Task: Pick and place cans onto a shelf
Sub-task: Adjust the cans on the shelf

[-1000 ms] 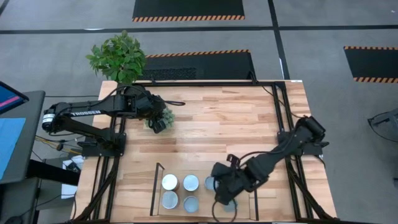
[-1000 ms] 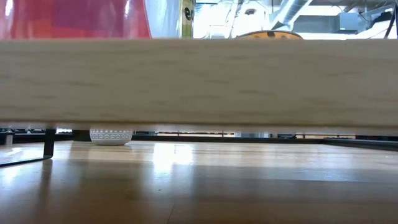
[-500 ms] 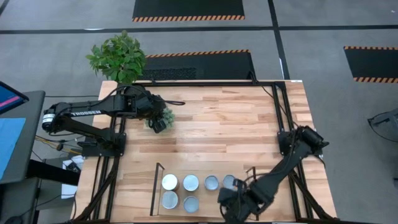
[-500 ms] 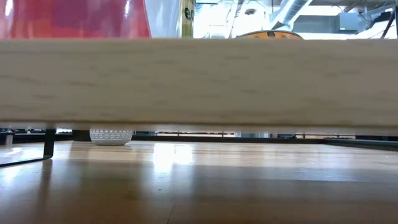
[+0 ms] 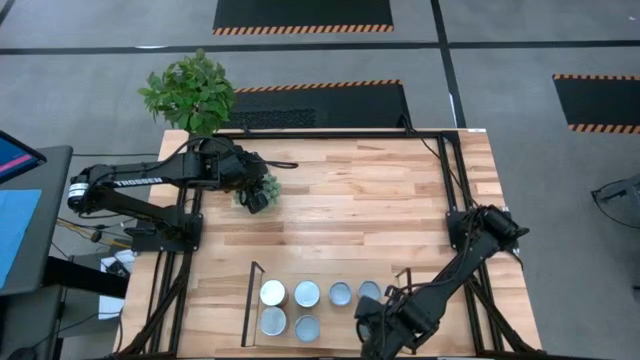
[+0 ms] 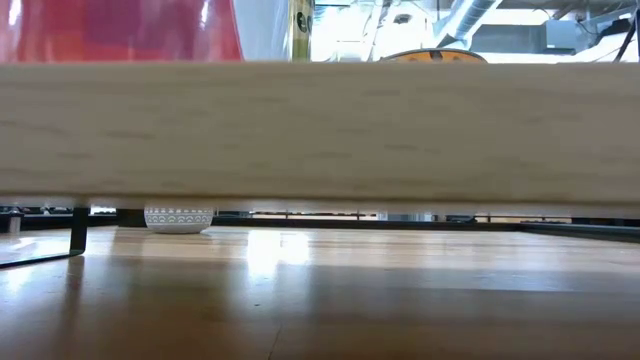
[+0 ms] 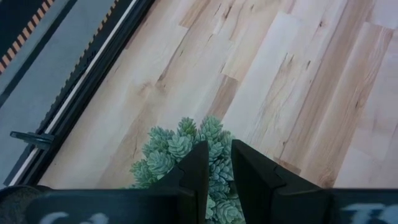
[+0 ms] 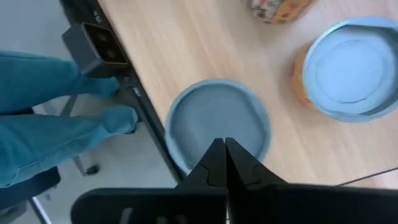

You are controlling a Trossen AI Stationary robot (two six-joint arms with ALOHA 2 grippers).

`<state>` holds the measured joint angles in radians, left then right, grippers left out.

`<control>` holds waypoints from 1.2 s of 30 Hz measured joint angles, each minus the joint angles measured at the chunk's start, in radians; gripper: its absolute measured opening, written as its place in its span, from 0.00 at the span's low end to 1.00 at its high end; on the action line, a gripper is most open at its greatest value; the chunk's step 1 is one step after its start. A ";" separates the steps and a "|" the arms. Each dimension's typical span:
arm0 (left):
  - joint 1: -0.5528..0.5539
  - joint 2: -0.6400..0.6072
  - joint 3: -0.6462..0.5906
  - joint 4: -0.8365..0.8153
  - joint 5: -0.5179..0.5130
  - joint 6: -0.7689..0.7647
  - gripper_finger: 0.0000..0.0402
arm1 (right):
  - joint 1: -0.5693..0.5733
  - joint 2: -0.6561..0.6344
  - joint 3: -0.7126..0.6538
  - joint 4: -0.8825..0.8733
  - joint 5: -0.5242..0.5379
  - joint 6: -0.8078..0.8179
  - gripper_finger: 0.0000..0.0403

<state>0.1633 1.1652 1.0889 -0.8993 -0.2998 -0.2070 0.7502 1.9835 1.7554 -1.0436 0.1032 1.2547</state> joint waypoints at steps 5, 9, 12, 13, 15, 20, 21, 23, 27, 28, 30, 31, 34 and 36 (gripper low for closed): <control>0.000 0.000 0.000 0.000 0.001 0.000 0.15 | -0.001 0.000 0.000 -0.008 0.001 -0.013 0.01; 0.000 0.000 0.000 0.000 0.001 0.000 0.15 | -0.006 0.022 -0.002 0.022 -0.011 -0.053 0.01; 0.000 0.000 0.000 -0.003 0.001 0.000 0.15 | -0.018 0.034 0.001 0.031 -0.026 -0.050 0.01; 0.000 0.000 0.000 -0.004 0.001 0.000 0.15 | -0.020 0.038 0.000 0.027 -0.029 -0.051 0.02; 0.000 0.000 0.000 -0.004 0.001 0.000 0.15 | -0.027 0.039 -0.002 0.030 -0.018 -0.061 0.01; 0.000 0.000 0.000 -0.005 0.004 0.000 0.15 | -0.053 0.037 -0.001 0.062 -0.010 -0.127 0.01; 0.000 0.000 0.000 -0.006 0.004 0.000 0.15 | -0.057 0.036 -0.001 0.072 -0.010 -0.140 0.01; 0.000 0.000 0.000 -0.007 0.007 0.000 0.15 | -0.066 0.036 -0.001 0.091 -0.011 -0.170 0.01; 0.000 0.000 0.000 -0.010 0.007 0.000 0.15 | -0.076 0.052 0.000 0.115 -0.021 -0.201 0.01; 0.000 0.000 0.000 -0.011 0.007 0.000 0.15 | -0.077 0.054 -0.001 0.116 -0.026 -0.205 0.01; 0.000 0.000 0.000 -0.010 0.007 0.000 0.15 | -0.077 0.052 -0.002 0.143 -0.030 -0.226 0.01; 0.000 0.000 0.000 -0.010 0.007 0.000 0.15 | -0.078 0.051 -0.001 0.167 -0.026 -0.239 0.01; 0.000 0.000 0.000 -0.010 0.007 0.000 0.15 | -0.086 0.052 -0.001 0.197 -0.006 -0.278 0.01; 0.000 0.000 0.000 -0.010 0.007 0.000 0.15 | -0.087 0.052 -0.001 0.211 0.003 -0.289 0.01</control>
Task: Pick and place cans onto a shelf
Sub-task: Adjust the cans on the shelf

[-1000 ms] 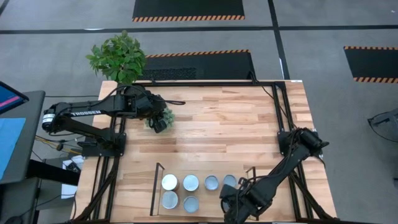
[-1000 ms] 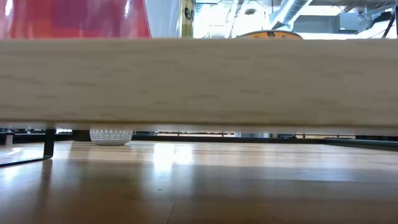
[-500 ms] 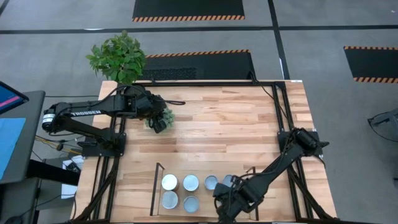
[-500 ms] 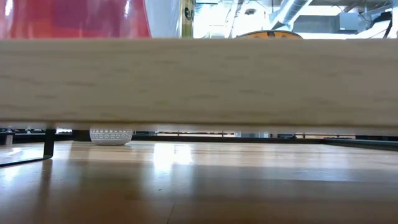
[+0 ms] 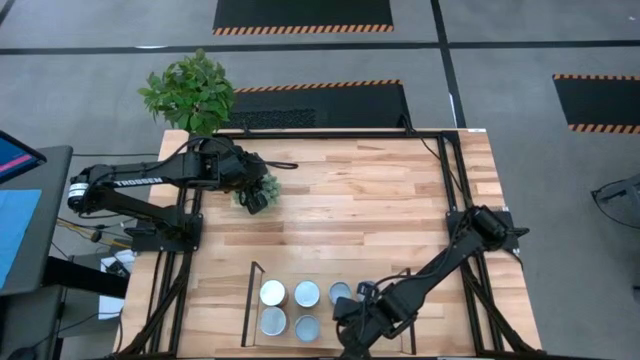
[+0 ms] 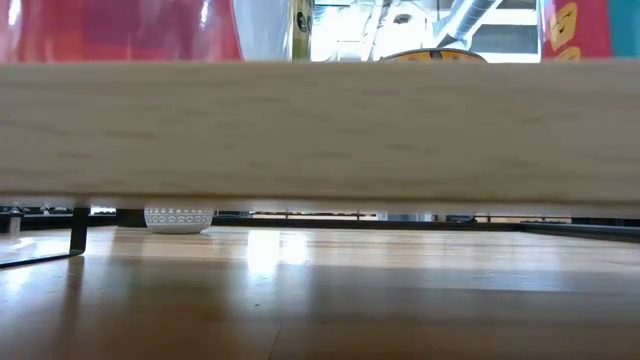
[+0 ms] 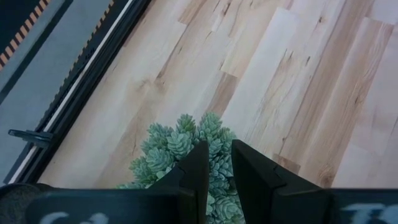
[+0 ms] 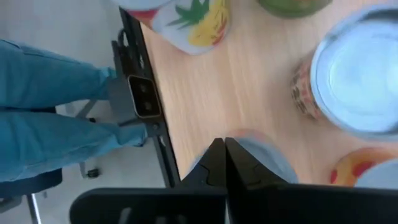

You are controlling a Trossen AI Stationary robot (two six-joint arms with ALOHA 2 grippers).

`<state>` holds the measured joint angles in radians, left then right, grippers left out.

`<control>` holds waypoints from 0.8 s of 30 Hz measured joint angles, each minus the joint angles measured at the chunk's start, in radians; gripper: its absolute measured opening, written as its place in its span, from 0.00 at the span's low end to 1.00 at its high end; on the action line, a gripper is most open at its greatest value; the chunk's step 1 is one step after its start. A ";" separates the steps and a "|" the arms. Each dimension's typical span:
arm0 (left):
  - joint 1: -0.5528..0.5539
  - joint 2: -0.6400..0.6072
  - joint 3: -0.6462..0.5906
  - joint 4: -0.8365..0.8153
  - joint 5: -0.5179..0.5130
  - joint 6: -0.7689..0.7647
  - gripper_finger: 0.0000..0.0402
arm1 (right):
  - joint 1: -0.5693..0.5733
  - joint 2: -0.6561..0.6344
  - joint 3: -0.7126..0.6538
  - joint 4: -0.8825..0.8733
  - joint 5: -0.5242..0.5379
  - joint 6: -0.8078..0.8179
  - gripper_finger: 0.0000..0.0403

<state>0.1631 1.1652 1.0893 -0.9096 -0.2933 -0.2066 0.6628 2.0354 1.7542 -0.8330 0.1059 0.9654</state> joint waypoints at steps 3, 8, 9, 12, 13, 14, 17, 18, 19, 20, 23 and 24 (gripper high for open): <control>0.000 0.000 0.000 0.000 0.000 0.006 0.15 | -0.002 0.000 0.000 0.010 0.001 -0.013 0.02; 0.000 0.000 0.000 0.000 0.000 0.014 0.15 | -0.004 -0.001 0.003 0.011 0.078 0.017 0.01; 0.000 0.000 0.000 0.000 0.000 0.014 0.15 | -0.004 -0.002 0.013 -0.006 0.104 0.025 0.01; 0.000 0.000 0.000 0.000 0.000 0.013 0.15 | 0.003 -0.008 0.044 -0.026 0.138 0.035 0.01; 0.000 0.000 0.000 0.000 0.000 0.012 0.15 | 0.006 -0.010 0.046 -0.032 0.137 0.046 0.01; 0.000 0.000 0.000 0.000 0.000 0.013 0.15 | 0.011 -0.010 0.046 -0.043 0.134 0.064 0.01; 0.000 0.000 0.000 0.000 0.000 0.013 0.15 | 0.028 -0.006 0.043 -0.103 0.116 0.144 0.01; 0.000 0.000 0.000 0.000 0.000 0.013 0.15 | 0.033 -0.006 0.043 -0.124 0.107 0.175 0.01; 0.000 0.000 0.000 0.000 0.000 0.013 0.15 | 0.037 -0.006 0.043 -0.141 0.103 0.206 0.01; 0.000 0.000 0.000 0.001 0.000 0.013 0.15 | 0.041 -0.006 0.043 -0.156 0.102 0.229 0.01; 0.000 0.000 0.000 0.001 0.000 0.013 0.15 | 0.046 -0.006 0.043 -0.166 0.101 0.263 0.01; 0.000 0.000 0.000 0.001 0.000 0.013 0.15 | 0.046 -0.006 0.043 -0.165 0.101 0.265 0.01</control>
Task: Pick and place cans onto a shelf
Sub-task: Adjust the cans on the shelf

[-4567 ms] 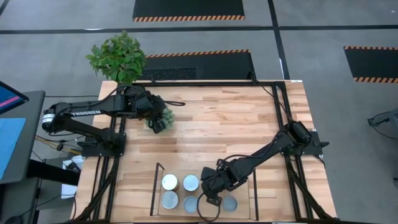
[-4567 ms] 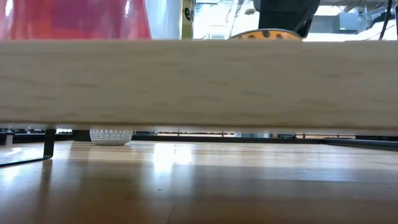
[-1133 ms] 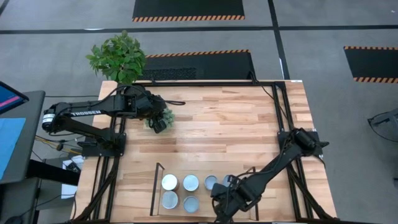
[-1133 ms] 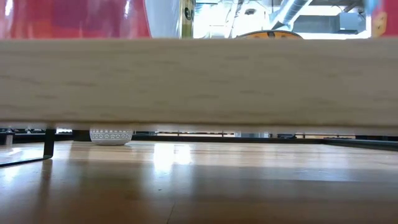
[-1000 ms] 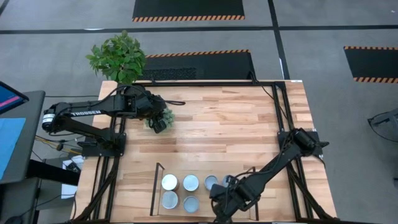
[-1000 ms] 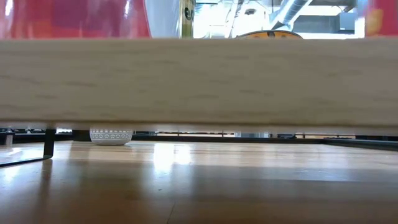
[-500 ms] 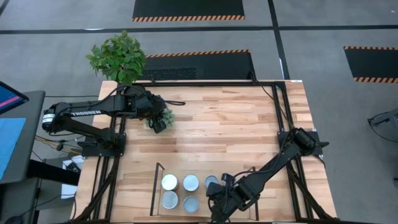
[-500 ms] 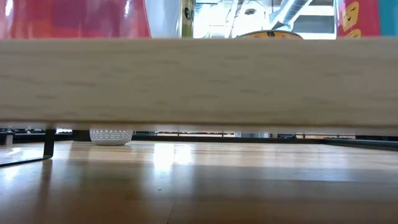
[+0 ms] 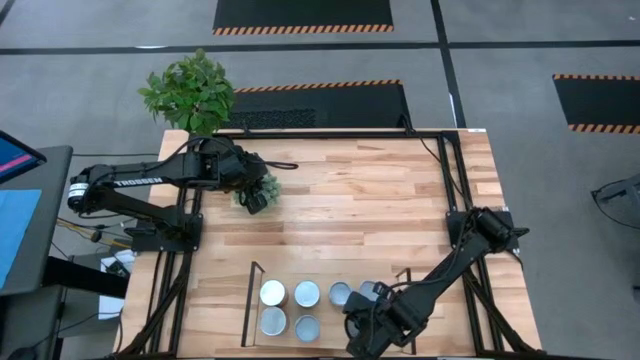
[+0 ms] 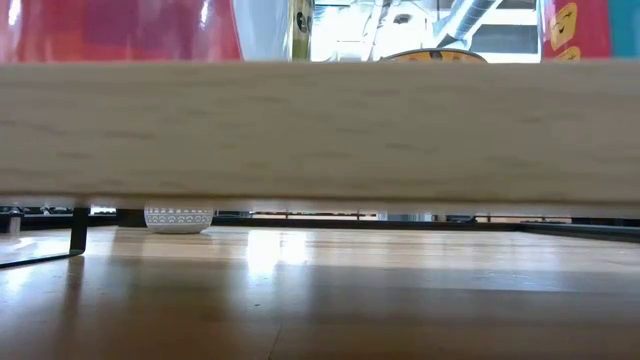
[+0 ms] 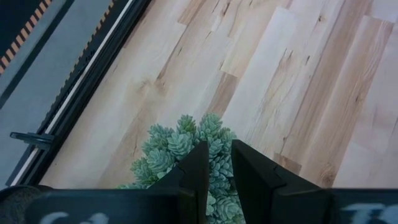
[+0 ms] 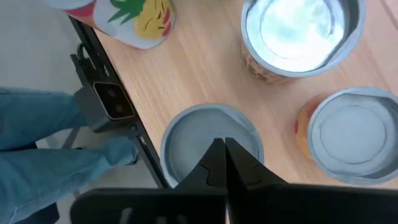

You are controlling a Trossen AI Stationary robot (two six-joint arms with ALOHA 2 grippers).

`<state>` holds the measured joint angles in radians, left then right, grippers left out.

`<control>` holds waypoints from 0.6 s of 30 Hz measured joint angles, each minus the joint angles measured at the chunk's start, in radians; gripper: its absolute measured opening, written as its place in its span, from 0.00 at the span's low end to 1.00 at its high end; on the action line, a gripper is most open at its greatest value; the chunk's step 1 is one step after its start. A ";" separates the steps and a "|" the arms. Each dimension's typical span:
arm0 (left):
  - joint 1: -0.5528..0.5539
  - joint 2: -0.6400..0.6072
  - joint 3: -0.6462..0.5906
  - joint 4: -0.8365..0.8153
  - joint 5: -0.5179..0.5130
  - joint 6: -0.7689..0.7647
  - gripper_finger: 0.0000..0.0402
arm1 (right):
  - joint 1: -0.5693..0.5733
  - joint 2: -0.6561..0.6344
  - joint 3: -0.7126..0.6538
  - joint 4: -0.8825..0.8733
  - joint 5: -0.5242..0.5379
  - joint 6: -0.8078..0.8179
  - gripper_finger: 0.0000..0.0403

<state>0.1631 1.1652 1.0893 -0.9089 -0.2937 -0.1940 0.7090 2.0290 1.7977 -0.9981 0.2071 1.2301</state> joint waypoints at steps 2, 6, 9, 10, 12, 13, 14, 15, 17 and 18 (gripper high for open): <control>0.000 0.000 0.000 0.000 0.000 0.000 0.15 | -0.005 0.012 0.000 0.005 -0.015 0.000 0.01; 0.000 0.000 0.000 0.000 0.000 0.000 0.15 | -0.012 0.045 0.001 0.027 -0.063 -0.022 0.01; 0.000 0.000 0.000 -0.001 0.000 0.000 0.15 | -0.016 0.051 0.002 0.047 -0.076 -0.026 0.01; 0.000 0.000 0.000 -0.001 0.000 0.000 0.15 | -0.016 0.052 0.002 0.053 -0.076 -0.031 0.02; 0.000 0.000 0.000 -0.005 0.000 0.000 0.15 | -0.022 0.058 0.001 0.085 -0.069 -0.049 0.02; 0.000 0.000 0.000 -0.007 0.000 0.000 0.15 | -0.028 0.063 0.002 0.098 -0.066 -0.055 0.02; 0.000 0.000 0.000 -0.006 0.000 0.000 0.15 | -0.032 0.064 0.002 0.104 -0.062 -0.065 0.01; 0.000 0.000 0.000 -0.007 0.000 0.000 0.15 | -0.034 0.063 0.002 0.111 -0.063 -0.078 0.01; 0.000 0.000 0.000 -0.007 0.000 0.000 0.15 | -0.040 0.065 0.002 0.132 -0.060 -0.103 0.01; 0.000 0.000 0.000 -0.010 0.000 0.000 0.15 | -0.045 0.071 0.002 0.142 -0.057 -0.107 0.01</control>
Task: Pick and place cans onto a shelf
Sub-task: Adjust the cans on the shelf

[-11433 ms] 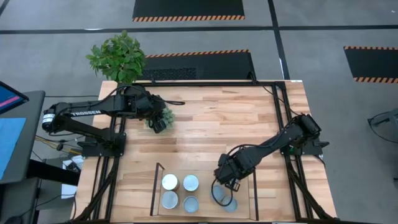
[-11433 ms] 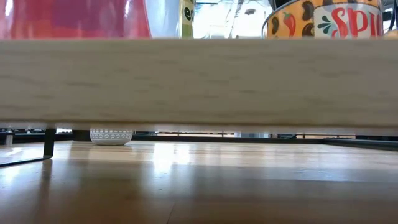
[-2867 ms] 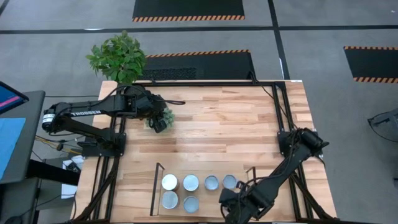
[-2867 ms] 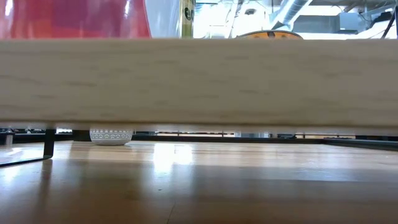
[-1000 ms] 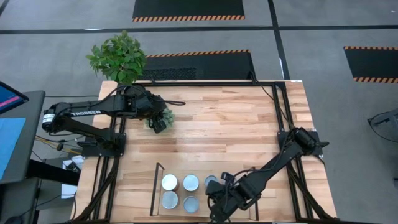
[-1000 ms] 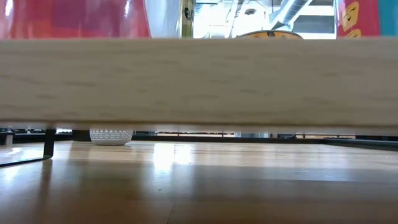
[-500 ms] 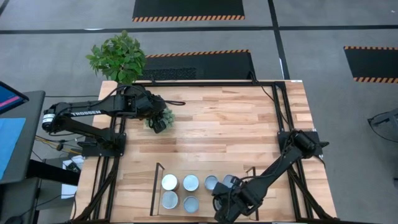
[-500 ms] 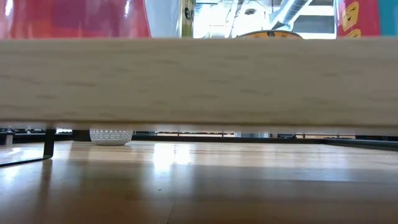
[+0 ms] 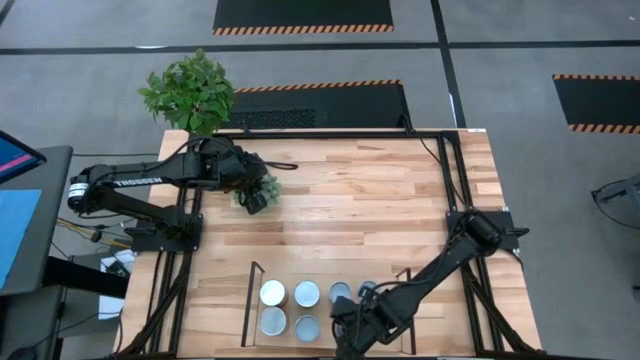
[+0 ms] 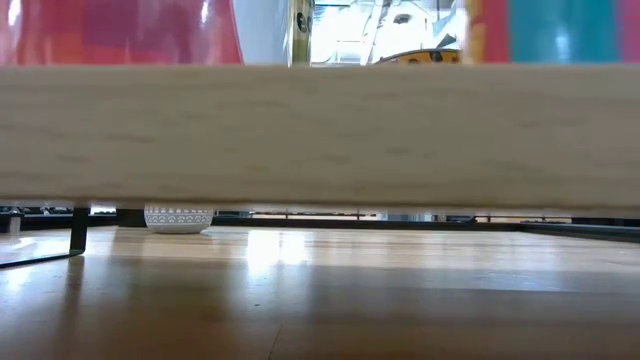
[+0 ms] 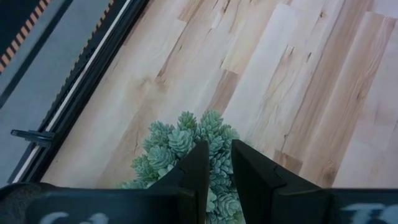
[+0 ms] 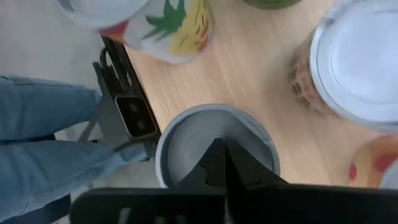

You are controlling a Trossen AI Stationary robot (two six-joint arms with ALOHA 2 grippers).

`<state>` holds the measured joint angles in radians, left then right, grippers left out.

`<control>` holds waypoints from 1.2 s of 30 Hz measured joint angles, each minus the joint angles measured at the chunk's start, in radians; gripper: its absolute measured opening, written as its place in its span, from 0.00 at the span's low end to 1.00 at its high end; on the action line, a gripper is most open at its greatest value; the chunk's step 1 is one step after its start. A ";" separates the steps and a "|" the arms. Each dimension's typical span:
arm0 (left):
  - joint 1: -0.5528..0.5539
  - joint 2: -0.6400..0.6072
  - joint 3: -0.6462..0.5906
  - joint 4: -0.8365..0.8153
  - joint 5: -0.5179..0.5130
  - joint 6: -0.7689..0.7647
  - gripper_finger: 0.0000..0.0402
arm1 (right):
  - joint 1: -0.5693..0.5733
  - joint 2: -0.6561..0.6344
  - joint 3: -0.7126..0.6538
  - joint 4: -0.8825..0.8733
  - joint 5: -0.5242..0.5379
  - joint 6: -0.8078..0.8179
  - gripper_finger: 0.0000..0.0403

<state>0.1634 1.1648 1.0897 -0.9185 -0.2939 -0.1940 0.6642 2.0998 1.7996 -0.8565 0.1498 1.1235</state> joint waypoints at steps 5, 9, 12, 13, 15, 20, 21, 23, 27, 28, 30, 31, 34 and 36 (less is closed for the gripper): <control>0.000 0.000 0.000 -0.013 0.007 0.000 0.15 | -0.006 0.009 0.001 0.028 0.010 -0.007 0.01; 0.000 0.000 0.000 -0.013 0.021 0.000 0.15 | -0.006 0.011 0.000 0.038 0.017 -0.006 0.01; 0.000 0.000 0.000 -0.013 0.021 0.002 0.15 | -0.006 0.012 -0.001 0.046 0.029 -0.007 0.03; 0.000 0.000 0.000 -0.012 0.021 0.006 0.15 | -0.007 0.012 -0.001 0.051 0.032 -0.007 0.03; 0.000 0.000 0.000 -0.012 0.021 0.007 0.15 | -0.010 0.013 -0.001 0.057 0.033 -0.008 0.03; 0.000 0.000 0.000 -0.011 0.021 0.009 0.15 | -0.011 0.013 -0.002 0.061 0.035 -0.025 0.01; 0.000 0.000 0.000 -0.011 0.021 0.010 0.15 | -0.011 0.013 -0.002 0.061 0.035 -0.025 0.02; 0.000 0.000 0.000 -0.011 0.021 0.010 0.15 | -0.011 0.013 -0.002 0.061 0.035 -0.026 0.03; 0.000 0.000 0.000 -0.010 0.021 0.010 0.15 | -0.007 0.010 -0.003 0.080 0.039 -0.069 0.05; 0.000 0.000 0.000 -0.010 0.021 0.010 0.15 | -0.003 0.008 -0.004 0.080 0.041 -0.079 0.05; 0.000 0.000 0.000 -0.010 0.021 0.010 0.15 | -0.003 0.006 -0.004 0.078 0.045 -0.086 0.05; 0.000 0.000 0.000 -0.010 0.021 0.010 0.15 | -0.003 0.006 -0.001 0.073 0.049 -0.087 0.05; 0.000 0.000 0.000 -0.010 0.021 0.010 0.15 | 0.007 0.006 0.049 0.018 0.061 -0.121 0.03; 0.000 0.000 0.000 -0.010 0.021 0.010 0.15 | 0.009 0.001 0.080 0.002 0.068 -0.156 0.03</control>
<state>0.1635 1.1648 1.0897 -0.9284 -0.2726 -0.1841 0.6731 2.1012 1.8797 -0.8543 0.2176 0.9678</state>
